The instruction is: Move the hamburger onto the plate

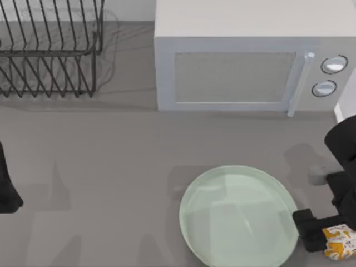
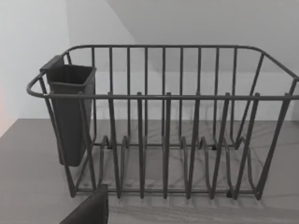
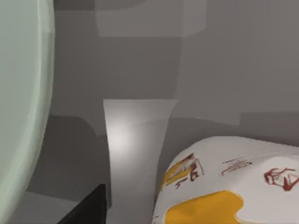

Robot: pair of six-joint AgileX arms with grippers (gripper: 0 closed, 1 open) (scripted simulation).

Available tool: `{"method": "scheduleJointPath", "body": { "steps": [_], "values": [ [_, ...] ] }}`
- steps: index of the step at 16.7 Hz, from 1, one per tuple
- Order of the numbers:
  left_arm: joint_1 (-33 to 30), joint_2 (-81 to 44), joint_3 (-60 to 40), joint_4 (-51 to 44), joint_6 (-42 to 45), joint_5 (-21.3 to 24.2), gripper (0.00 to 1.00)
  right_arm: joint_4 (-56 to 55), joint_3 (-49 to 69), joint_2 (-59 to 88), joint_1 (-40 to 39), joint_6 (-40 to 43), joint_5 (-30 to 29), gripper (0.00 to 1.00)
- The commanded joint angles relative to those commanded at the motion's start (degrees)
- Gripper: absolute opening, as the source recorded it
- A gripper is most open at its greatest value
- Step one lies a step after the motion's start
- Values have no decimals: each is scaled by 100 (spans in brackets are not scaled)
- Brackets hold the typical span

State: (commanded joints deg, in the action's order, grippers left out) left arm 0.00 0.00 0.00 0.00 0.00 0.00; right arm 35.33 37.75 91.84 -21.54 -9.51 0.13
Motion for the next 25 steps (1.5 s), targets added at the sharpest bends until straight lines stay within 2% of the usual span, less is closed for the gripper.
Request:
{"method": "scheduleJointPath", "body": {
  "steps": [6, 19, 25],
  "values": [
    [0, 0, 0, 0, 0, 0, 100, -217, -122, 132, -5, -7, 0, 100],
    [0, 0, 0, 0, 0, 0, 100, -217, -122, 132, -5, -7, 0, 2],
    [0, 0, 0, 0, 0, 0, 100, -217, -122, 132, -5, -7, 0, 0]
  ]
}}
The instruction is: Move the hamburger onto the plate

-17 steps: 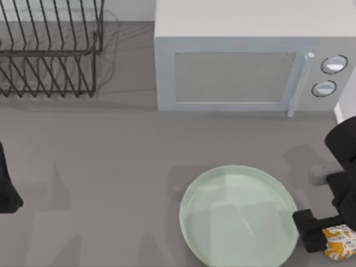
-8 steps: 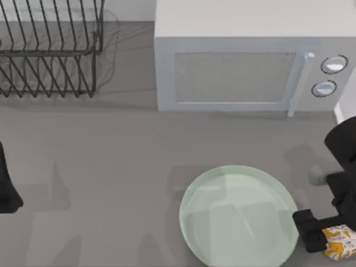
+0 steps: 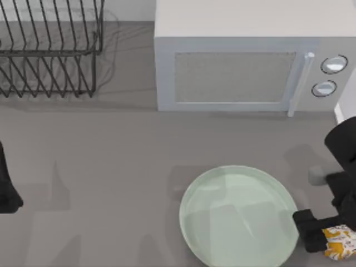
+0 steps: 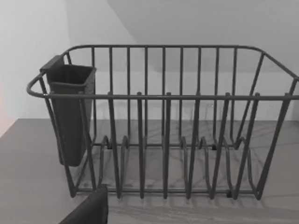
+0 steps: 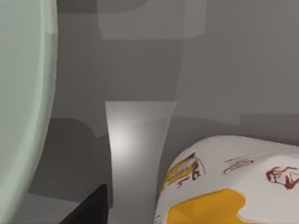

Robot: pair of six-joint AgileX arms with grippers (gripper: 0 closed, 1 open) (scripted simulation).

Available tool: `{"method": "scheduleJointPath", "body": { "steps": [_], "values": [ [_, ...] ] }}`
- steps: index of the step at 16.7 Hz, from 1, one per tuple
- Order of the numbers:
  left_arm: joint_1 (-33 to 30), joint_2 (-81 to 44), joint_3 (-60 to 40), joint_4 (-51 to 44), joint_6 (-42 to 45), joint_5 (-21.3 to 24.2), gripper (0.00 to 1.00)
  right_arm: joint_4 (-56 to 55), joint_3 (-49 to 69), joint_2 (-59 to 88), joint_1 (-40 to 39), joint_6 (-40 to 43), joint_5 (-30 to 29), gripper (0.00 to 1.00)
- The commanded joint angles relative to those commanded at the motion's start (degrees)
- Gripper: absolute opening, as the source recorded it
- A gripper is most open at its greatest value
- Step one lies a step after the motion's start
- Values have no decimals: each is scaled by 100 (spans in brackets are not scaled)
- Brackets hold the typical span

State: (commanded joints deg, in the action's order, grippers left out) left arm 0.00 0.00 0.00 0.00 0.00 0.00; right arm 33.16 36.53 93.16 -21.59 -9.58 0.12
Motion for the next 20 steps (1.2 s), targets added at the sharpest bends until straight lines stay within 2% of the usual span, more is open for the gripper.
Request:
{"method": "scheduleJointPath", "body": {
  "steps": [2, 3, 7, 14, 20],
  "values": [
    [0, 0, 0, 0, 0, 0, 100, 0, 0, 0, 0, 0, 0, 0],
    [0, 0, 0, 0, 0, 0, 100, 455, 208, -432, 1, -12, -48, 0],
    [0, 0, 0, 0, 0, 0, 100, 882, 535, -583, -5, -8, -48, 0],
    [0, 0, 0, 0, 0, 0, 100, 2887, 1675, -1308, 20, 22, -48, 0],
    [0, 0, 0, 0, 0, 0, 100, 3051, 1808, -1405, 14, 18, -45, 0]
  ]
}}
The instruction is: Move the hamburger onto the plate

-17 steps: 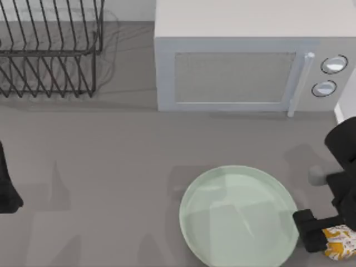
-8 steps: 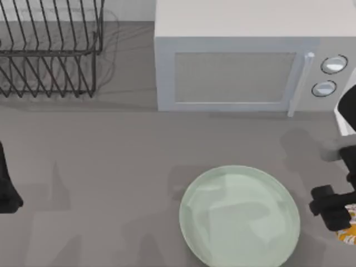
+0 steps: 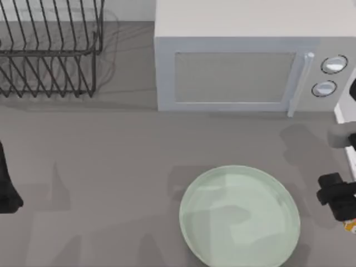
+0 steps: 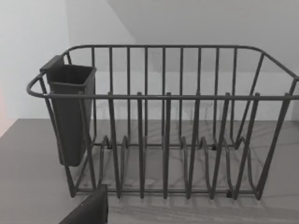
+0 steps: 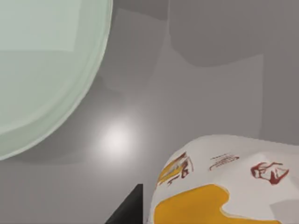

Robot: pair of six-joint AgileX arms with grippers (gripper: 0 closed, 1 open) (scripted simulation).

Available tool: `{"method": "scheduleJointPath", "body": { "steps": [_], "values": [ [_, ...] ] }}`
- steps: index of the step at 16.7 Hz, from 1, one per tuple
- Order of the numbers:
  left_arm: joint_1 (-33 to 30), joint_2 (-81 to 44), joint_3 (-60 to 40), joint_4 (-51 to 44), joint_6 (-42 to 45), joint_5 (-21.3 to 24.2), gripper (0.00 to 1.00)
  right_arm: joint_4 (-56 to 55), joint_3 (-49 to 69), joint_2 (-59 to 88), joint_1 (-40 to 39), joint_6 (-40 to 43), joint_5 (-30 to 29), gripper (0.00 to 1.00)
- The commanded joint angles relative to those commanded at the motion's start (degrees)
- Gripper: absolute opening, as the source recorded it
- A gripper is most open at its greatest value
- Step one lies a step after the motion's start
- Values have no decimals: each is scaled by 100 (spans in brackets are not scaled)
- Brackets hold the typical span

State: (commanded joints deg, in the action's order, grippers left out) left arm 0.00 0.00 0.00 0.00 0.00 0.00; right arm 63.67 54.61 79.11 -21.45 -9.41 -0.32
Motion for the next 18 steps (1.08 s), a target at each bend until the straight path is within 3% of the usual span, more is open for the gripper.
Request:
{"method": "scheduleJointPath", "body": {
  "steps": [3, 6, 14, 18],
  "values": [
    [0, 0, 0, 0, 0, 0, 100, 11, 131, 146, -102, 210, 18, 0],
    [0, 0, 0, 0, 0, 0, 100, 22, 514, 584, -403, 940, 76, 0],
    [0, 0, 0, 0, 0, 0, 100, -80, 1817, 2162, -1551, 4359, 338, 0],
    [0, 0, 0, 0, 0, 0, 100, -223, 2242, 2586, -1928, 5371, 422, 0]
  ]
}}
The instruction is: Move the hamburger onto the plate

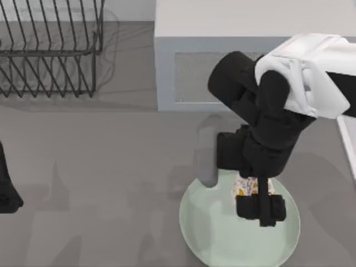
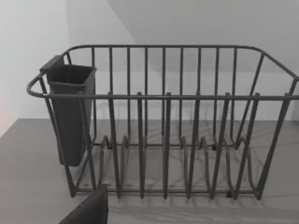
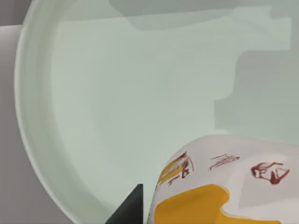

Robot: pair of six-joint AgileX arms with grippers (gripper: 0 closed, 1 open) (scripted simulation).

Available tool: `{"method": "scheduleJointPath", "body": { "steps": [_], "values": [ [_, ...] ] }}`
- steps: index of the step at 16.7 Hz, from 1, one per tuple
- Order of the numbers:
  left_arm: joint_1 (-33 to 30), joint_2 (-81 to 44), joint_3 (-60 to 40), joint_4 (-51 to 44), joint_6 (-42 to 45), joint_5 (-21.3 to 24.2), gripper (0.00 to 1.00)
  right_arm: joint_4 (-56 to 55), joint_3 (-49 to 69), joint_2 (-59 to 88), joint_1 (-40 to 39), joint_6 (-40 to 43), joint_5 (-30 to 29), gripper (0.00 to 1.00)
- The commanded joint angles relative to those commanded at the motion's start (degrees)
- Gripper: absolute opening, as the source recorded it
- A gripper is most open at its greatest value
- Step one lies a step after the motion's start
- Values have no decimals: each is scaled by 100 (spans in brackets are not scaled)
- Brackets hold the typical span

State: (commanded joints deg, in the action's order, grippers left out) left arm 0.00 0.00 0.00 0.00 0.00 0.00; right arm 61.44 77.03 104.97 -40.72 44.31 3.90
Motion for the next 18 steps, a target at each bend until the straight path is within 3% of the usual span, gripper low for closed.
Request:
{"method": "scheduleJointPath", "body": {
  "steps": [7, 13, 18],
  "values": [
    [0, 0, 0, 0, 0, 0, 100, -43, 22, 40, -27, 119, 6, 0],
    [0, 0, 0, 0, 0, 0, 100, -919, -522, 326, -94, 88, 6, 0],
    [0, 0, 0, 0, 0, 0, 100, -1012, -596, 367, -104, 86, 8, 0]
  ]
}}
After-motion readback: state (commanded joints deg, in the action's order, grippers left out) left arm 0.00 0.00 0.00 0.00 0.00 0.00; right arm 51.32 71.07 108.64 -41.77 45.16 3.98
